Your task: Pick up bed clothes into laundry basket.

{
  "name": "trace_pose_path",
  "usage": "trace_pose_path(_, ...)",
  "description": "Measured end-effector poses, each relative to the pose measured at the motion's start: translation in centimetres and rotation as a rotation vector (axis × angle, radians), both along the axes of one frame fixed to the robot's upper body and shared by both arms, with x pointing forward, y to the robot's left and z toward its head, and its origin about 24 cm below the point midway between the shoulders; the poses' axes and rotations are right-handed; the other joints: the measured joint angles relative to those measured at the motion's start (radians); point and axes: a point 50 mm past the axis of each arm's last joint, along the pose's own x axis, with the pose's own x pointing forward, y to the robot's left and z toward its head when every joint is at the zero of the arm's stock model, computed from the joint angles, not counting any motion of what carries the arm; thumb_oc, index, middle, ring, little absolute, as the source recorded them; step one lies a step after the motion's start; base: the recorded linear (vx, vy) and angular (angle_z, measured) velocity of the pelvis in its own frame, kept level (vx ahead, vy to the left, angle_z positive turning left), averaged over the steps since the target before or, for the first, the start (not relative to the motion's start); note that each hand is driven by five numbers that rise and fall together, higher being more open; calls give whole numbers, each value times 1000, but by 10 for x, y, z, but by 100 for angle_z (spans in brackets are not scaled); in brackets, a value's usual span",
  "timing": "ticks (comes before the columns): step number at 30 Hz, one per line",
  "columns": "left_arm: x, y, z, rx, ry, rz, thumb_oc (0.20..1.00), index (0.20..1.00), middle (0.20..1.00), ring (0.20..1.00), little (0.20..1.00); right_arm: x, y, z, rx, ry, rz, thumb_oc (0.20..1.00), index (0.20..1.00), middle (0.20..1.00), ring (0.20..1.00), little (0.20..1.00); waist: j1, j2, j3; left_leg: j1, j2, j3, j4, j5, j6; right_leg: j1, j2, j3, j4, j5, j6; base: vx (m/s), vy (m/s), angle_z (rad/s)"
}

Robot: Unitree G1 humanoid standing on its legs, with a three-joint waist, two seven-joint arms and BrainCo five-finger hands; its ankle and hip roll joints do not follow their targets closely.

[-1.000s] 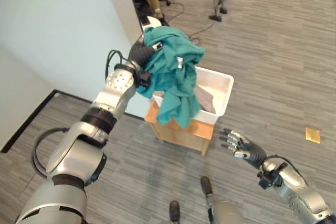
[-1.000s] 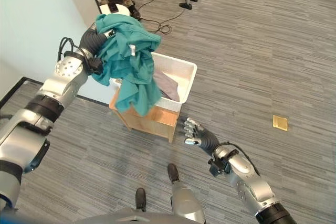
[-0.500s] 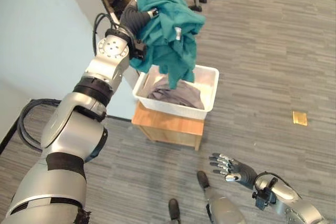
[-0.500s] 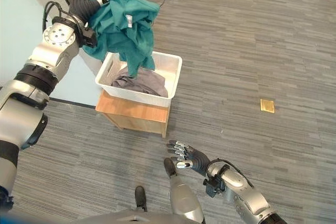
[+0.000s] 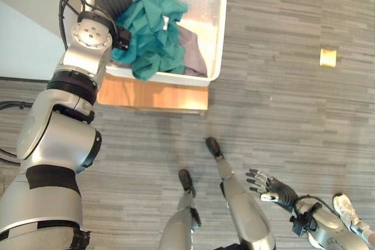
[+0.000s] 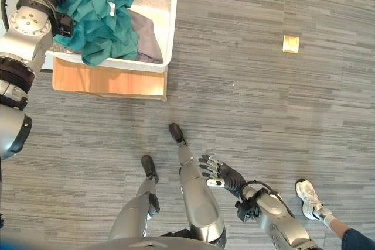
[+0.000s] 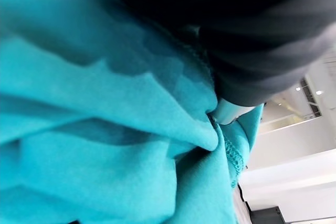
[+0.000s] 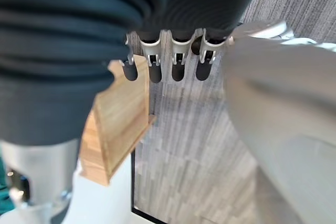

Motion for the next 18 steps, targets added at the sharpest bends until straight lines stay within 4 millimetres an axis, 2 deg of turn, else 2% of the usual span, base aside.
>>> trace_pose_path(1,0,-1,1,5,-2,1,1000,1000,1000,1000,1000,2,1,1,0,-7,4,1000,1000,1000,1000,1000,2,0,9,0,1,-1,0,0,0,0,1,-2,0,0,0,0,0,0)
trace_pose_path(5,2,-7,-5,128,29,14,1000,1000,1000,1000,1000,3,1,0,-4,-7,-14,1000,1000,1000,1000,1000,23,6,13,2,3,-4,0,0,0,4,1,-12,0,0,0,2,-3,5)
trace_pose_path(9,2,-11,-5,156,27,4,1000,1000,1000,1000,1000,2,-1,-2,-11,3,-22,1000,1000,1000,1000,1000,32,7,12,11,-2,-16,0,4,-1,17,-5,-21,0,-1,-1,6,-8,9)
trace_pose_path(15,-3,-46,7,243,-54,-130,1000,1000,1000,1000,1000,2,-6,-7,-30,22,-39,1000,1000,1000,1000,1000,65,17,6,19,-9,-31,0,12,-3,31,-16,-31,0,-7,-2,3,-9,7)
trace_pose_path(18,-12,-65,-1,216,-106,-243,1000,1000,1000,1000,1000,7,-6,-5,-62,-5,-27,1000,1000,1000,1000,1000,76,29,-1,39,-4,-48,0,13,-2,56,-14,-47,0,-2,-8,11,-9,11)
